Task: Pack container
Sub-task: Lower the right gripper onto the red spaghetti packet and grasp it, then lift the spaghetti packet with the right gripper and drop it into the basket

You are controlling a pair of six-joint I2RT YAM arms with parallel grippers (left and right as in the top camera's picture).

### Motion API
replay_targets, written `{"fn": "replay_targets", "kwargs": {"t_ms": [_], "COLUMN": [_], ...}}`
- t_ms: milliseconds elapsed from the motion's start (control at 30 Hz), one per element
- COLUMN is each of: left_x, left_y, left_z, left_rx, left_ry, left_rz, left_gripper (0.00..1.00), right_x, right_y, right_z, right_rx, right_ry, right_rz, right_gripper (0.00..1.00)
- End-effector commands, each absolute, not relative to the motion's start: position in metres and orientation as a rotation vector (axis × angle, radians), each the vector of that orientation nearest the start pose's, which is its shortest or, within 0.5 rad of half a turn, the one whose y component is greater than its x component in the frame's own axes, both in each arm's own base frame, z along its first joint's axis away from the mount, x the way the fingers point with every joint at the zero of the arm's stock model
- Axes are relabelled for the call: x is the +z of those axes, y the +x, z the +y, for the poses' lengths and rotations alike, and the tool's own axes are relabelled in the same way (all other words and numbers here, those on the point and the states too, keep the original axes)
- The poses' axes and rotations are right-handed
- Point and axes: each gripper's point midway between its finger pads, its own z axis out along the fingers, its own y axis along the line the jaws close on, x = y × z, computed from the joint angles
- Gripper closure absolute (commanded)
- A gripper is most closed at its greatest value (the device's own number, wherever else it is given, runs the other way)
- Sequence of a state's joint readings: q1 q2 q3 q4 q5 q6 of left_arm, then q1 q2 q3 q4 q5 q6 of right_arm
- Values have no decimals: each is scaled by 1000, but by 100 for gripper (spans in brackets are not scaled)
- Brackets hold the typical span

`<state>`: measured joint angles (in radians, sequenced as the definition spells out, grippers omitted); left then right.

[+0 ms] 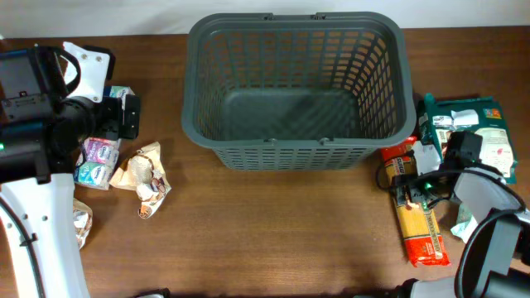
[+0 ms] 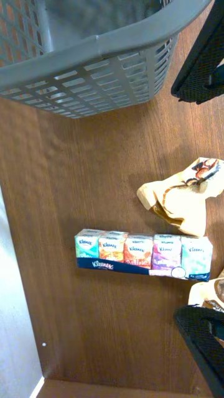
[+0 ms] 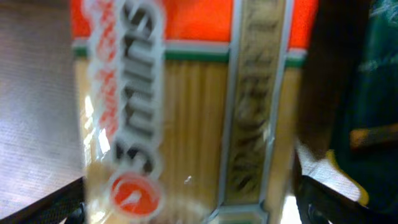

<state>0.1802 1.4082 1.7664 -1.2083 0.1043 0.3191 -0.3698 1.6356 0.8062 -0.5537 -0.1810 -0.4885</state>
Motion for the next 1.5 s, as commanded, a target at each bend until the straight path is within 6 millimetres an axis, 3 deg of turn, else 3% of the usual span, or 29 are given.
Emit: {"fn": "replay_targets", "kwargs": {"t_ms": [0,67,100,300,400,500,600,700,833,1033,1167,1233,1300,1400,1467], "left_x": [330,330,330,330,330,330,330,330,332,335,337,337,337,337,337], "left_y": [346,346,346,346,347,347,347,347,349,352,354,355,355,355,355], "left_z": [47,47,47,47,47,47,47,47,47,48,48,48,48,48,48], "left_rx": [110,110,110,110,111,111,111,111,114,121,124,125,125,124,124], "left_ry": [228,228,228,228,228,228,228,228,228,227,227,227,227,227,227], "left_rz": [2413,2413,2413,2413,2412,2412,2412,2412,2400,2381,2370,2368,2368,2368,2367], "left_gripper": [1,1,1,1,1,1,1,1,1,1,1,1,1,1,1], "right_x": [-39,-43,-43,-41,-33,-11,24,77,173,301,395,442,488,534,549], "right_y": [258,255,255,257,268,288,313,339,367,379,388,391,390,382,376], "right_z": [-62,-61,-61,-61,-57,-50,-52,-62,-81,-106,-111,-104,-82,-38,-7], "right_rx": [240,251,252,260,300,371,372,294,113,-117,-205,-203,-150,18,124], "right_ry": [-149,-147,-146,-139,-79,-61,5,43,32,55,23,-34,-152,-320,-438], "right_rz": [3015,3028,3030,3023,2980,2883,2767,2620,2387,2104,1864,1721,1565,1374,1283], "right_gripper": [22,88,96,97,97,97,97,97,97,96,97,96,97,97,97]}}
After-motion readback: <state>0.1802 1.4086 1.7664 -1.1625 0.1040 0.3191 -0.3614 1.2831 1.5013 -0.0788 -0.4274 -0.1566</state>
